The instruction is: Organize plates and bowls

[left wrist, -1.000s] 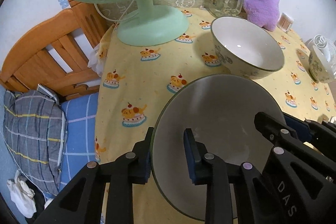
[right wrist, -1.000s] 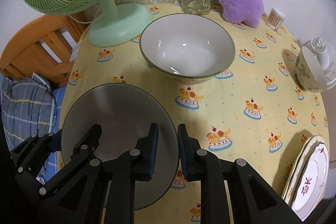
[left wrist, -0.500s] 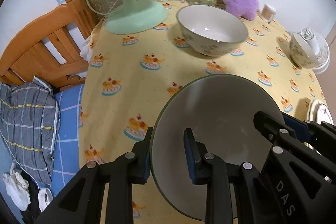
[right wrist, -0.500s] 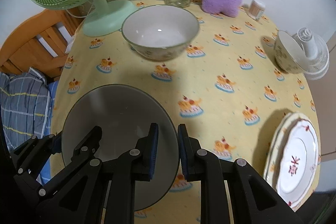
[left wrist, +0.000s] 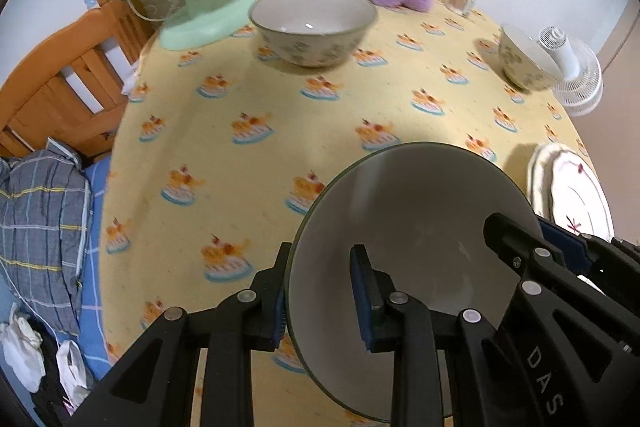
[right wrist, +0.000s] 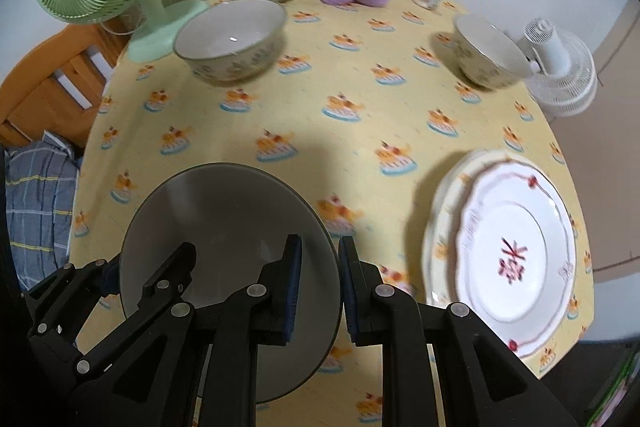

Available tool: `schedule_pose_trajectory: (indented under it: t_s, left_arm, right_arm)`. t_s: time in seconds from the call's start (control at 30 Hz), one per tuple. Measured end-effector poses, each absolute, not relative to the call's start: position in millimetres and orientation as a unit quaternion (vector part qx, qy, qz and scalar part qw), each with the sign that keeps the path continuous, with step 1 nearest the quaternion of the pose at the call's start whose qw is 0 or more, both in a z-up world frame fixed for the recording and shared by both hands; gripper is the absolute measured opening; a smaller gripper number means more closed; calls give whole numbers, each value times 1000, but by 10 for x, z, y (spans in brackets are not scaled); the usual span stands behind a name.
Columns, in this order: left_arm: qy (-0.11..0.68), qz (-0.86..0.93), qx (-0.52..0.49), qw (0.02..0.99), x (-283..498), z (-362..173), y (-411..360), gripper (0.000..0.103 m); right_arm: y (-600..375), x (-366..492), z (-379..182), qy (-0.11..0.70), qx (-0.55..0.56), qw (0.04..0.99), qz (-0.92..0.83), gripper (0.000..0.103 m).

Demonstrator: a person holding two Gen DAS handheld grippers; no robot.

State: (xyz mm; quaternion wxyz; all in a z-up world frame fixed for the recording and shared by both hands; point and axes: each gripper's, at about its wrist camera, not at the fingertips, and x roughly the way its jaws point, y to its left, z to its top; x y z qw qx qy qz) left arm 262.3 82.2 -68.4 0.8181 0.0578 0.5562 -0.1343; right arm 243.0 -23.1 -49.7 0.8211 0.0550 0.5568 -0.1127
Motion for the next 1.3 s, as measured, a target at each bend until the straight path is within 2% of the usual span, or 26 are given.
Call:
schedule_pose_trajectory:
  t_s: [0.57,0.73,0.8,0.93,1.1,1.27,1.3]
  left_arm:
    - [569,-129,50,810,2329,-825,507,27]
    - [563,-125,61,814,2354,-817,485,42]
    - [557,-118,76,819,2355,-807,474,56]
    - [552,-125,69,822,2355,-741,504,59]
    - [543,-135,62,827,2379,-583,538,67]
    - [528,-127,74,837,2497,-379,538,67]
    - [526,-125,72,838,2533,-341,543,67]
  right_arm:
    - [-532,2155,-665,567,56,814,-109,23]
    - [-555,2182,-663,562,58,818,-109,23]
    - [-557,2179,-671,563,53,816,-117,24]
    - [-545,2173,-617,557,49,821,-114,26]
    - [-508,2200,-446,546,48,831,-93,30]
    - [-473,2302,-246,535,55,838,-90,37]
    - [-475,2328,-207,532,59,840,-87,44]
